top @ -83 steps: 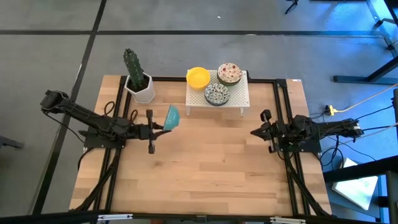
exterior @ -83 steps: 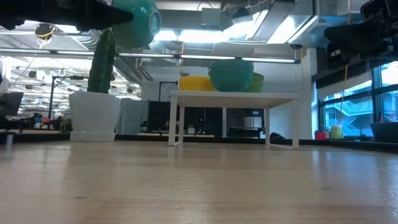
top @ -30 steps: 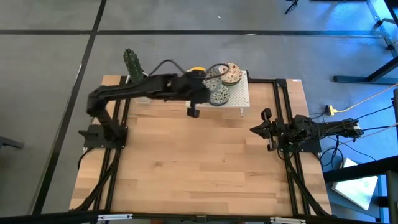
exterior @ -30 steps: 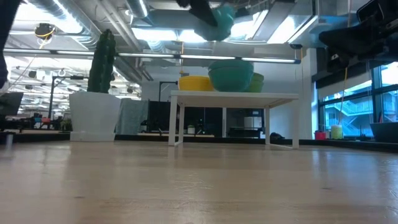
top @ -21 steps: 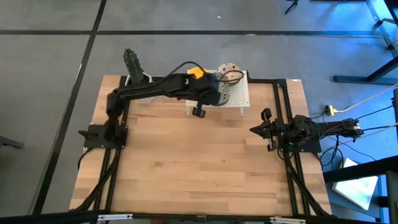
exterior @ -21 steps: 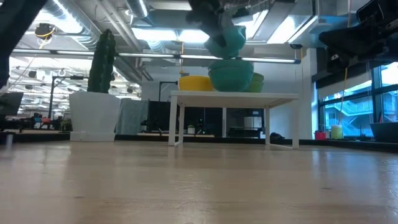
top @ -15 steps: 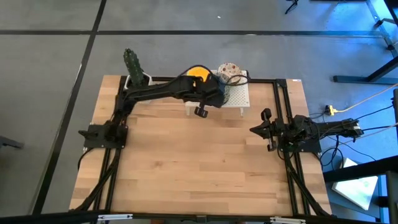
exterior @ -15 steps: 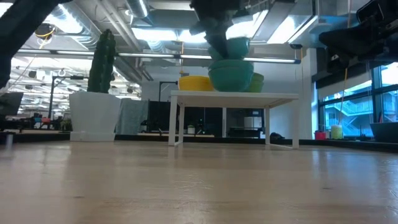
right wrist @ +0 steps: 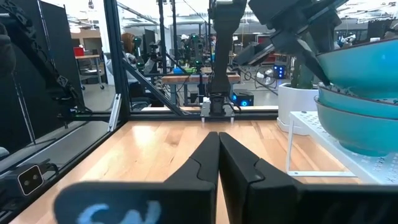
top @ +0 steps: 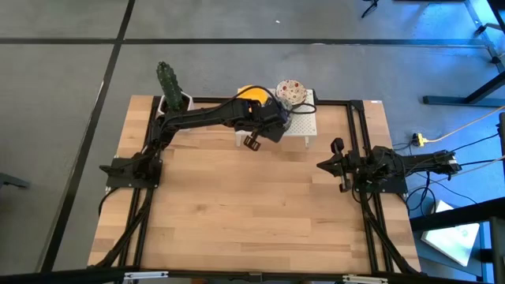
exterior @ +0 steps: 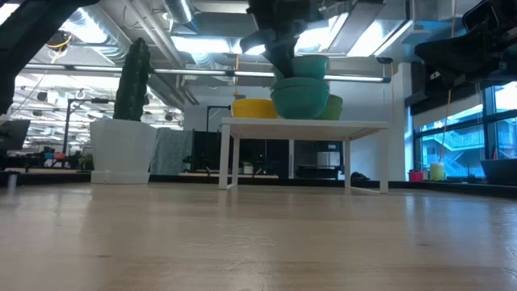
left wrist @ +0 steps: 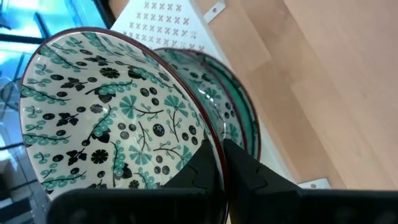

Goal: Pick & Place Mini bowls
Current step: Stack the blue bowl on top of the blue bowl on the shelf

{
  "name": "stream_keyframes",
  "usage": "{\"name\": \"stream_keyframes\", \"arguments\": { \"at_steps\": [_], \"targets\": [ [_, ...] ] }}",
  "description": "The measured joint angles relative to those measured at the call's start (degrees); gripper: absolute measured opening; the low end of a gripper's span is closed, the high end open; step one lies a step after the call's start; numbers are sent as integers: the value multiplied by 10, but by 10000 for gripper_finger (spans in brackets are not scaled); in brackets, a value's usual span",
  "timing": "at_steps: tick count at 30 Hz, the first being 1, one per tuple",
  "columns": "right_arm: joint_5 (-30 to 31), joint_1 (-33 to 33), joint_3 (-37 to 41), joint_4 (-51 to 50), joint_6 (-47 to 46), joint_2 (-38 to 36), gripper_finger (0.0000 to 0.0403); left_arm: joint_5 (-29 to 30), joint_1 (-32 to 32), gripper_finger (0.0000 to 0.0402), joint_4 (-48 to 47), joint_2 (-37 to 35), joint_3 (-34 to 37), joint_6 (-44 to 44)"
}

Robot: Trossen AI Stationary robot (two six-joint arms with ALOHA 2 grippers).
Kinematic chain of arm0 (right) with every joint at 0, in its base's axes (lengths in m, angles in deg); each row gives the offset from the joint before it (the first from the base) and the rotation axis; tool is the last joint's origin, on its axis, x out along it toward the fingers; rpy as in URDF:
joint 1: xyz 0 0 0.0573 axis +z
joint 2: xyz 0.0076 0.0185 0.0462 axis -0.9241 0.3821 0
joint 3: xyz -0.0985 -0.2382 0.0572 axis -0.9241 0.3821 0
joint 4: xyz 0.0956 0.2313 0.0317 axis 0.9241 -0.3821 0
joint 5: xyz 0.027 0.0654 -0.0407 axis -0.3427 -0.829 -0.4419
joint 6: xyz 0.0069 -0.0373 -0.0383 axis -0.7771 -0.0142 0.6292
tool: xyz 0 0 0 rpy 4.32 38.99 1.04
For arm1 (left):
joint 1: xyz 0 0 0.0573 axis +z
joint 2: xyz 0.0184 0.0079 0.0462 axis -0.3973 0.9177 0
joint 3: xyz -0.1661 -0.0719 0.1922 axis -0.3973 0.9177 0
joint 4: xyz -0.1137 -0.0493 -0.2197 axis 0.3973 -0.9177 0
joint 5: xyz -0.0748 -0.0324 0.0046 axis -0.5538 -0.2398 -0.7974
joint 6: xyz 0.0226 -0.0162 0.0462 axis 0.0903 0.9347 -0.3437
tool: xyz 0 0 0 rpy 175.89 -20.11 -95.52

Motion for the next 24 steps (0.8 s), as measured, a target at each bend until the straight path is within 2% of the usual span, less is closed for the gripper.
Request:
{"name": "stream_keyframes", "arguments": {
  "at_steps": [12, 17, 24],
  "targets": [
    [0, 0, 0, 0, 0, 0, 12, -6, 0, 8, -5, 0, 3, -13],
    [0, 0, 0, 0, 0, 0, 12, -32, 1, 9, -5, 0, 3, -23],
    [2, 0, 0, 2, -11, 0, 12, -52, 6, 36, -5, 0, 3, -32]
  ]
}}
